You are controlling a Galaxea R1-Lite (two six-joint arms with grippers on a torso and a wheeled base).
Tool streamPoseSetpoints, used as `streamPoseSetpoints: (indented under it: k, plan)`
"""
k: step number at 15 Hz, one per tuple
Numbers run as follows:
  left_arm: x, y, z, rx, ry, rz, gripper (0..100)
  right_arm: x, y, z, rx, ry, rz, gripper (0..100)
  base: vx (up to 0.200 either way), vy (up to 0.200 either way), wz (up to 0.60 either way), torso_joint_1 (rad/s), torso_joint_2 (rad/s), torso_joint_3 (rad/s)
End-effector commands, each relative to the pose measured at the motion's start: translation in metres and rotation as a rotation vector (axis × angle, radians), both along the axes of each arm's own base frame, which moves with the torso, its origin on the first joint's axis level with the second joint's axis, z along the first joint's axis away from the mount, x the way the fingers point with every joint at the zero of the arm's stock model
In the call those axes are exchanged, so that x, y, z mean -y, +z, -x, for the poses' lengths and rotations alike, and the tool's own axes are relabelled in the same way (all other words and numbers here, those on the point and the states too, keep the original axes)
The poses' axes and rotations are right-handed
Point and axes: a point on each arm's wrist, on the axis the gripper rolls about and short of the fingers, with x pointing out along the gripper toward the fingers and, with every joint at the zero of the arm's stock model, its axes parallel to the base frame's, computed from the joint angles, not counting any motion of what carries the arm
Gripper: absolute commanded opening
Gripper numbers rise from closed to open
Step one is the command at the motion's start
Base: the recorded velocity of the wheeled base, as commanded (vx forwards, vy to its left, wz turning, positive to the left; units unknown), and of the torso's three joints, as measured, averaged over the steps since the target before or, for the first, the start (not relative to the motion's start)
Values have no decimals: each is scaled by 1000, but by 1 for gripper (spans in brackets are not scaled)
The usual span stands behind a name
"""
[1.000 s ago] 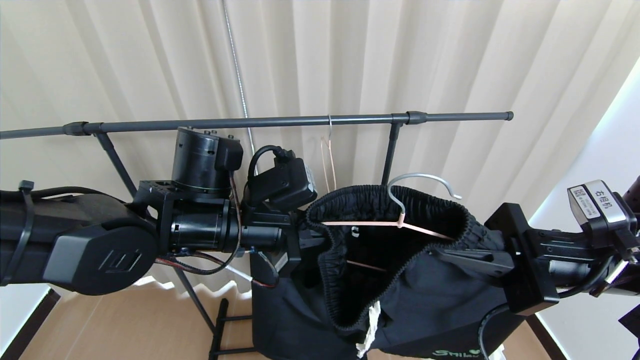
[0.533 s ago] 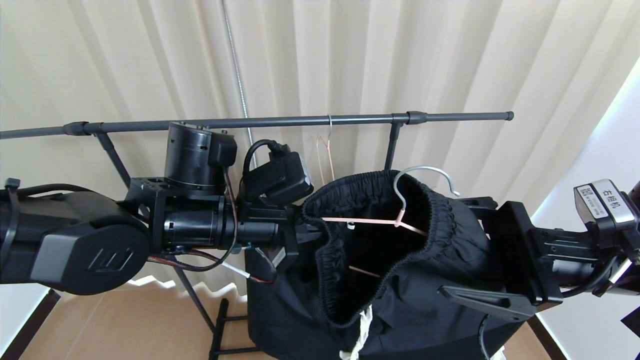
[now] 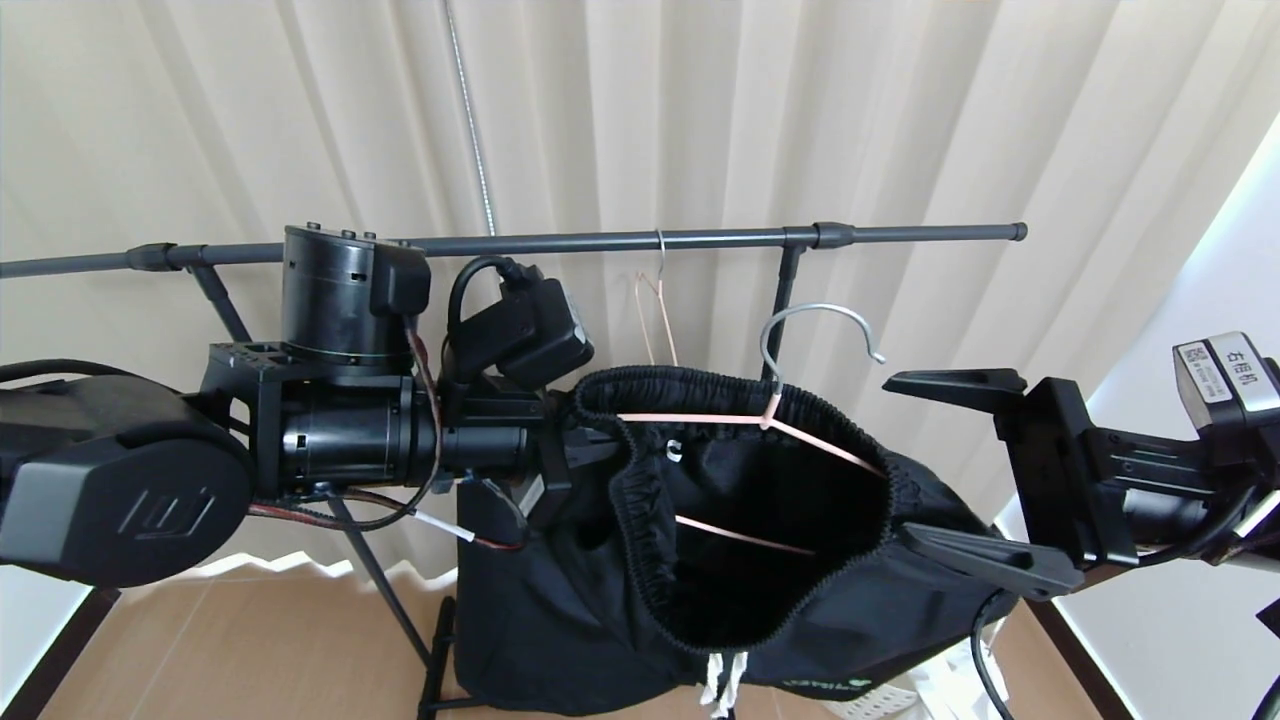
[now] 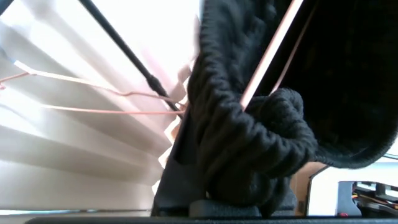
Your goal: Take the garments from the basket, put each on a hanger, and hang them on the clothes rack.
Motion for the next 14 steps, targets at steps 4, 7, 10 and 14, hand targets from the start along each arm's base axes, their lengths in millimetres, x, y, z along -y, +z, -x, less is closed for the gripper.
streamPoseSetpoints:
  k: [4, 7, 10, 14]
  plan:
    - [-10, 9, 8, 20, 62, 7, 0, 4, 2, -4, 5, -25, -2, 100, 0, 0, 0, 0, 0, 0]
    - [-21, 14, 11, 7, 146, 25, 0, 12, 5, -9, 6, -61, -7, 100, 0, 0, 0, 0, 0, 0]
    - [-32, 19, 16, 5, 193, 41, 0, 13, 4, -14, -7, -71, -10, 100, 0, 0, 0, 0, 0, 0]
    - [-46, 28, 27, -9, 268, 86, 0, 16, -8, -31, -47, -133, -7, 100, 0, 0, 0, 0, 0, 0]
